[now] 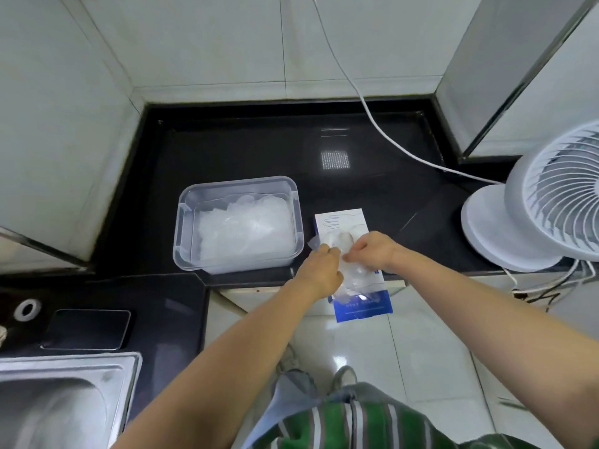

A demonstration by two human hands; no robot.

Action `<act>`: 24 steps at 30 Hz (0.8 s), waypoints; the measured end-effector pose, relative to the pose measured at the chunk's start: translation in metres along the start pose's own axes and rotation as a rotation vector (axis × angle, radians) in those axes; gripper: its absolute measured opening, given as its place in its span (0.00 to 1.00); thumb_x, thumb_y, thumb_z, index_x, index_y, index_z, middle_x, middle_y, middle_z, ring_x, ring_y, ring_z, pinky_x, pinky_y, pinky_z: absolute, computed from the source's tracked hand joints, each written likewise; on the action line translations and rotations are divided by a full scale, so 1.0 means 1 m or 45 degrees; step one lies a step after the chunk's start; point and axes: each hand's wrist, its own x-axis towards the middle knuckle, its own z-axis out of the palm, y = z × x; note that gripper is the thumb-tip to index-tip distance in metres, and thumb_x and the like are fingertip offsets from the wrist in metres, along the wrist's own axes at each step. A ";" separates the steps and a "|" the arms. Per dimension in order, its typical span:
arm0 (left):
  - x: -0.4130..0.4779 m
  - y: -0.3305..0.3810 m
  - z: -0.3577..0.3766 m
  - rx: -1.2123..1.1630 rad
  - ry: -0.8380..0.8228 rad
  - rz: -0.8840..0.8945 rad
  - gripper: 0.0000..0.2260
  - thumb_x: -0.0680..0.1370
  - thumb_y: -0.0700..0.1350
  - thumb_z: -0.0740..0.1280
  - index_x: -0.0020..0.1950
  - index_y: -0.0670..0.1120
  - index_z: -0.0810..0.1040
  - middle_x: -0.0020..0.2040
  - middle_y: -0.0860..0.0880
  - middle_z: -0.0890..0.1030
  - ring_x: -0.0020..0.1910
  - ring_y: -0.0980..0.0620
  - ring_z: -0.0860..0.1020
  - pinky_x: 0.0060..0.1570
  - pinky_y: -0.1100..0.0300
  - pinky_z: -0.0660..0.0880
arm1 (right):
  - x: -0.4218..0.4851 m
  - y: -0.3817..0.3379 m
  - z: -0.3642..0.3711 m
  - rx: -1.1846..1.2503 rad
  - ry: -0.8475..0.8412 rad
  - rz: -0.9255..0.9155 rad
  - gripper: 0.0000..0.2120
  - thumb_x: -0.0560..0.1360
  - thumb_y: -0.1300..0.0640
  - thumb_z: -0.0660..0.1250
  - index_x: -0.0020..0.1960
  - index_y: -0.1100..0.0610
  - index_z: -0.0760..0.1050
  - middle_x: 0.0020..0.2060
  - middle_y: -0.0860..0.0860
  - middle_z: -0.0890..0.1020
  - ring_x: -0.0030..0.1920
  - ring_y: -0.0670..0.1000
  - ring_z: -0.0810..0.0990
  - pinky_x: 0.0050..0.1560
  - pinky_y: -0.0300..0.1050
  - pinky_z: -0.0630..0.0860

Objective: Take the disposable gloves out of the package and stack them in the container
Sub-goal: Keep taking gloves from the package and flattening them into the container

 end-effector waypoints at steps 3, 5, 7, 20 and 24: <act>0.001 -0.003 0.006 -0.023 0.037 -0.036 0.26 0.79 0.43 0.64 0.75 0.43 0.60 0.72 0.42 0.64 0.67 0.43 0.68 0.65 0.54 0.68 | -0.002 0.008 0.004 -0.058 0.069 -0.045 0.08 0.74 0.56 0.71 0.47 0.61 0.84 0.45 0.56 0.84 0.46 0.56 0.83 0.50 0.49 0.81; 0.000 -0.003 0.008 -0.073 0.086 -0.079 0.30 0.77 0.45 0.69 0.75 0.44 0.59 0.70 0.42 0.63 0.66 0.44 0.69 0.64 0.55 0.69 | -0.001 0.013 0.003 -0.050 0.159 -0.053 0.10 0.76 0.58 0.68 0.46 0.63 0.84 0.45 0.59 0.84 0.46 0.57 0.83 0.50 0.50 0.81; 0.001 -0.002 0.012 -0.160 0.182 -0.162 0.35 0.73 0.47 0.74 0.74 0.44 0.58 0.69 0.44 0.62 0.65 0.46 0.70 0.63 0.57 0.70 | 0.001 0.016 0.002 0.052 0.178 -0.074 0.11 0.77 0.59 0.65 0.45 0.65 0.83 0.44 0.60 0.83 0.46 0.58 0.83 0.46 0.48 0.80; 0.014 0.006 0.002 -0.578 0.383 -0.470 0.08 0.79 0.45 0.62 0.51 0.41 0.74 0.47 0.42 0.79 0.47 0.43 0.77 0.48 0.55 0.73 | 0.001 0.020 0.011 0.207 0.063 -0.244 0.09 0.74 0.56 0.72 0.49 0.53 0.73 0.48 0.49 0.77 0.48 0.52 0.77 0.43 0.39 0.74; 0.008 0.012 -0.009 -0.867 0.588 -0.314 0.04 0.82 0.42 0.56 0.48 0.43 0.65 0.43 0.44 0.74 0.40 0.50 0.73 0.37 0.60 0.70 | 0.007 0.021 0.009 0.046 0.071 -0.241 0.10 0.76 0.58 0.69 0.58 0.56 0.76 0.53 0.52 0.79 0.53 0.54 0.79 0.52 0.47 0.79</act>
